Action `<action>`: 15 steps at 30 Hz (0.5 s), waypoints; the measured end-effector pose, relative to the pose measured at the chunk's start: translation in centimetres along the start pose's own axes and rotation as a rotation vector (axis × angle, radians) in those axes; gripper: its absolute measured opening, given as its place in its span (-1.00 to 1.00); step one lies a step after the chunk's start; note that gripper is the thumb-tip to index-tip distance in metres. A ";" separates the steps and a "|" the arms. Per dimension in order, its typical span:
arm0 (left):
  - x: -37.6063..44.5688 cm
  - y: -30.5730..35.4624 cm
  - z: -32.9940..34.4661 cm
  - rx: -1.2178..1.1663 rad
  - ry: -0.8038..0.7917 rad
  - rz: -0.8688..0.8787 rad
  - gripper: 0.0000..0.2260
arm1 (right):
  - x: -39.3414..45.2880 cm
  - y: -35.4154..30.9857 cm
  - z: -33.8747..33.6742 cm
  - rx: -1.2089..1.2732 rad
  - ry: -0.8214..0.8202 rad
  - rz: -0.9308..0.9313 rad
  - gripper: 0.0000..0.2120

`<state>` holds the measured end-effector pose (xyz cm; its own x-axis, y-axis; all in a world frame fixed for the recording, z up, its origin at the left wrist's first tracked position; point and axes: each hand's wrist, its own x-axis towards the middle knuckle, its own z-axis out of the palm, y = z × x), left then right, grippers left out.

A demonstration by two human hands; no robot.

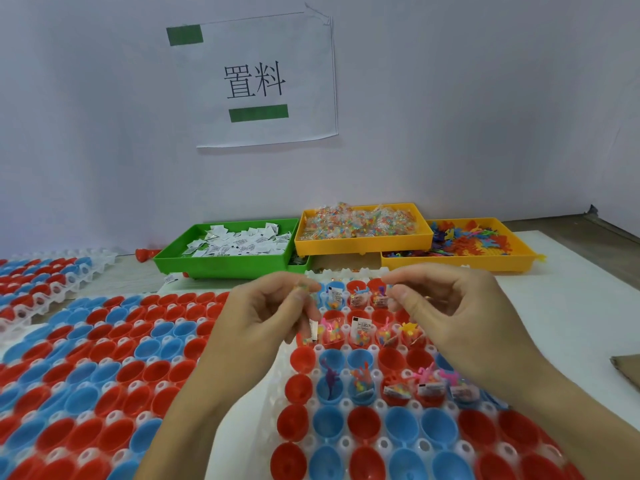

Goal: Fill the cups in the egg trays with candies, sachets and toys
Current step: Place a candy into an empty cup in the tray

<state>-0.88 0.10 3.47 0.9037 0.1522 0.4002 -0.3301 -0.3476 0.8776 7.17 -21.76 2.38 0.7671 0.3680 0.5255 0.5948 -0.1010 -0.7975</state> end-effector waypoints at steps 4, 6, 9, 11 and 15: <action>-0.1 -0.2 -0.7 -0.022 -0.176 -0.119 -0.86 | 0.2 0.1 -0.2 -0.008 0.005 0.007 -0.82; -0.2 -0.2 -1.0 0.049 -0.236 -0.126 -0.85 | 0.3 0.1 -0.2 -0.010 0.011 0.011 -0.82; -0.2 -0.3 -1.6 0.166 -0.308 -0.133 -0.84 | 0.3 0.1 -0.3 -0.016 0.022 0.014 -0.83; -0.3 -0.2 -1.8 0.176 -0.363 -0.180 -0.84 | 0.3 0.1 -0.4 -0.021 0.023 0.017 -0.83; -0.4 0.1 -1.7 0.132 -0.444 -0.274 -0.92 | 0.4 0.1 -0.5 -0.031 0.028 0.016 -0.83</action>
<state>-1.78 1.55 3.86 0.9897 -0.1423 -0.0139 -0.0548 -0.4677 0.8822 7.64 -22.05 2.63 0.7829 0.3398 0.5212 0.5890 -0.1351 -0.7967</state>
